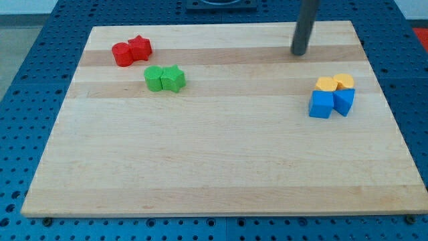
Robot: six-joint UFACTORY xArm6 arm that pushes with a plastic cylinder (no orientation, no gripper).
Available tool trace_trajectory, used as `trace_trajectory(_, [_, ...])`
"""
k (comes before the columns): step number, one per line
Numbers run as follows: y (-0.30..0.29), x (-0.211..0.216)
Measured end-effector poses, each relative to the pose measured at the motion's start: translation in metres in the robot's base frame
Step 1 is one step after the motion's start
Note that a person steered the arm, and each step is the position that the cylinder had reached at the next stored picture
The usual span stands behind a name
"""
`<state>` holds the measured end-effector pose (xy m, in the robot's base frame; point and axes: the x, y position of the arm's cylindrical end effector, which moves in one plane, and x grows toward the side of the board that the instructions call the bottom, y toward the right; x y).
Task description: Push the green star into the red star
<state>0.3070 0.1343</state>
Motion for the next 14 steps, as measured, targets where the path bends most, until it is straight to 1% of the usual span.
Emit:
trace_trajectory(1, [-0.06, 0.04])
trace_trajectory(2, [-0.118, 0.069])
trace_trajectory(7, [-0.279, 0.071])
trace_trajectory(9, [-0.302, 0.05])
trace_trajectory(11, [-0.305, 0.023])
trace_trajectory(12, [-0.302, 0.031])
trace_trajectory(13, [-0.299, 0.024])
trace_trajectory(14, [-0.299, -0.001])
